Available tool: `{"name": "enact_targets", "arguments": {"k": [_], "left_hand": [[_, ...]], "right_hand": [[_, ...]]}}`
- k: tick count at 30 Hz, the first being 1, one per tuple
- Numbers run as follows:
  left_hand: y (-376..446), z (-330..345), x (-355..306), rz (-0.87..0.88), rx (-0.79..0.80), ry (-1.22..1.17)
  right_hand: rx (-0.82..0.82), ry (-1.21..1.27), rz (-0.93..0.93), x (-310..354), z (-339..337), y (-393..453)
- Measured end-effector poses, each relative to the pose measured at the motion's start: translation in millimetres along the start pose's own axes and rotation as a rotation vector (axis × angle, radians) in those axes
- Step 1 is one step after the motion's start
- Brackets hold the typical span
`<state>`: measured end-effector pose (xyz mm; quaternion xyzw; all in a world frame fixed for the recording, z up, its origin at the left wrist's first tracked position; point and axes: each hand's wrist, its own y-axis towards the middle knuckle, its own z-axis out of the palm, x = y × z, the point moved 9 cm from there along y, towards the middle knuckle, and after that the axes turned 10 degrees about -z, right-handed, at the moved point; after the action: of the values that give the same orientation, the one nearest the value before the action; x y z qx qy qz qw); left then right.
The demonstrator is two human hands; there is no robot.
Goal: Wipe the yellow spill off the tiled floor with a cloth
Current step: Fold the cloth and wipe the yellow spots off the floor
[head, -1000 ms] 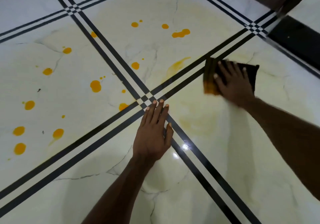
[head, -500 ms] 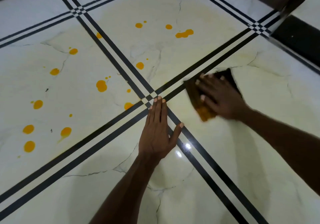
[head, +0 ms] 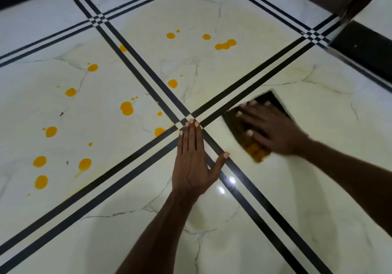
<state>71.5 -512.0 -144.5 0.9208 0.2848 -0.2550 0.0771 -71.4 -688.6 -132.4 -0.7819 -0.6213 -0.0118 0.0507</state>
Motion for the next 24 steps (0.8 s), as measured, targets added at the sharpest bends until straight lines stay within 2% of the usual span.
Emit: {"name": "enact_targets", "arguments": {"k": [3,4,5,6,8,10,11,12,13,16,18,19,21,22,24], "left_hand": [[1,3,-2,0.016,0.008,0.033],[1,3,-2,0.015,0.012,0.036],[1,2,-2,0.011,0.008,0.033],[0,0,-2,0.016,-0.004,0.020],[-1,-4,-2,0.042,-0.019,-0.056],[-3,-9,-2,0.048,-0.014,-0.170],[-4,-10,-3,0.043,0.000,-0.195],[-4,-10,-3,0.035,0.010,-0.193],[-4,-10,-4,0.032,0.018,-0.176],[-5,-10,-6,0.036,0.033,-0.128],[-4,-9,-7,0.034,0.038,-0.115],[-3,-8,-7,0.038,0.039,-0.109],[-5,-8,-6,0.038,0.049,-0.108],[-5,-7,-7,0.046,0.056,-0.110],[-4,-8,-6,0.049,0.048,-0.135]], "right_hand": [[-0.125,0.062,0.487,-72,-11,24],[-0.149,0.082,0.604,-74,-12,39],[-0.152,0.071,0.639,-64,-11,59],[-0.148,0.055,0.588,-44,-12,80],[-0.128,0.027,0.346,14,-8,99],[-0.090,0.009,0.096,69,3,68],[-0.069,0.005,0.028,83,6,40],[-0.057,0.010,0.025,83,11,11],[-0.069,0.015,0.102,71,12,-18],[-0.180,0.067,0.638,28,2,-106],[-0.214,0.035,0.827,58,3,-122],[-0.204,0.017,0.810,89,5,-113],[-0.159,0.056,0.638,148,16,-78],[-0.148,0.079,0.547,160,19,-58],[-0.147,0.103,0.364,144,16,-13]]}}
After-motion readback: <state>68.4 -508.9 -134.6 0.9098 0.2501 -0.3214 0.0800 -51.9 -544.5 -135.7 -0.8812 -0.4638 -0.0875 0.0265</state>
